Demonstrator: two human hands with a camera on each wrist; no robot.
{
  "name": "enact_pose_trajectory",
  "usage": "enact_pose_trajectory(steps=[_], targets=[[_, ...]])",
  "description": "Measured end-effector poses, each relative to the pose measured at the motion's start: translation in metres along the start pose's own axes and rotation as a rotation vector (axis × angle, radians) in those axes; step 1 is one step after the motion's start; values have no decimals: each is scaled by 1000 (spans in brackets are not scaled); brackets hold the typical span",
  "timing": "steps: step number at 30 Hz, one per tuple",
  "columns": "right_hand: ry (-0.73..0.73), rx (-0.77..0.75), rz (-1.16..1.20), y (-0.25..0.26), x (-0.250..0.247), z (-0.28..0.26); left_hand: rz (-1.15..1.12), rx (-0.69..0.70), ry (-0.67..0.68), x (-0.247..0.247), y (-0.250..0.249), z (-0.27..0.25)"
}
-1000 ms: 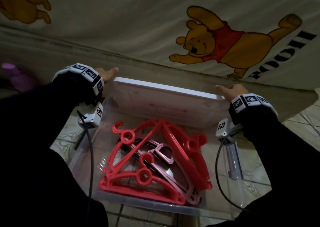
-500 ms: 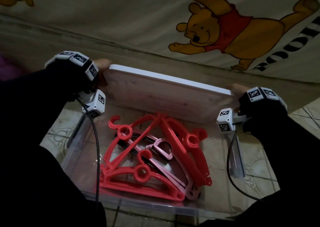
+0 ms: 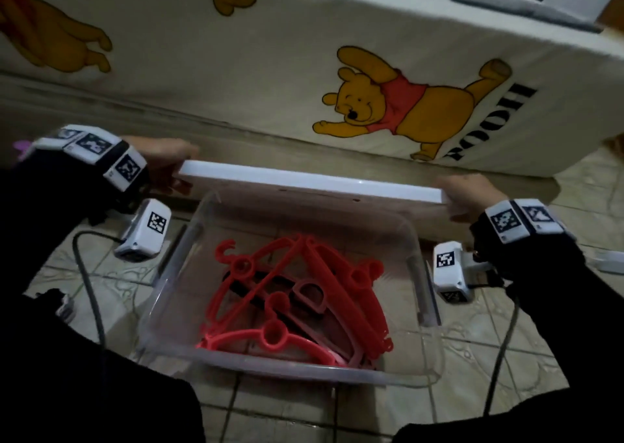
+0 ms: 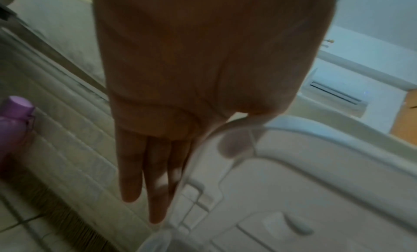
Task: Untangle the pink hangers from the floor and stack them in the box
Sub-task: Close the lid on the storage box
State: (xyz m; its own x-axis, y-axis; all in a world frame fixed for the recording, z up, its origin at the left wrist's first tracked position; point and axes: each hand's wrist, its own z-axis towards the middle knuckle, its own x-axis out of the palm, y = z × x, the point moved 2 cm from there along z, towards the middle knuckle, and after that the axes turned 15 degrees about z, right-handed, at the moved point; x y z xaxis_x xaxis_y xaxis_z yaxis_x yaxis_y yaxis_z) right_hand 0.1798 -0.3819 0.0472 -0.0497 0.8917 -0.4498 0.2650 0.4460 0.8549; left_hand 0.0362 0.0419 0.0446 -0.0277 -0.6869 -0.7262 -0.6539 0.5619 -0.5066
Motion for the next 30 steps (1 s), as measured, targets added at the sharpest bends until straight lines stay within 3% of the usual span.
enact_pose_trajectory(steps=[3,6,12,18,23,27,30], targets=[[52,-16,-41,-14,-6,-26,348,113,-49,0,11,-18],[57,-12,-148,-39,-5,-43,494,66,-22,5,31,-26],[74,67,-406,-82,4,-65,572,5,100,29,68,-34],[181,172,-576,-111,15,-80,659,-37,364,57,90,-41],[145,160,-661,-118,25,-85,622,-26,407,69,90,-44],[152,167,-725,-112,26,-79,688,-54,247,67,80,-35],[78,183,-577,-106,21,-63,734,-75,65,61,66,-25]])
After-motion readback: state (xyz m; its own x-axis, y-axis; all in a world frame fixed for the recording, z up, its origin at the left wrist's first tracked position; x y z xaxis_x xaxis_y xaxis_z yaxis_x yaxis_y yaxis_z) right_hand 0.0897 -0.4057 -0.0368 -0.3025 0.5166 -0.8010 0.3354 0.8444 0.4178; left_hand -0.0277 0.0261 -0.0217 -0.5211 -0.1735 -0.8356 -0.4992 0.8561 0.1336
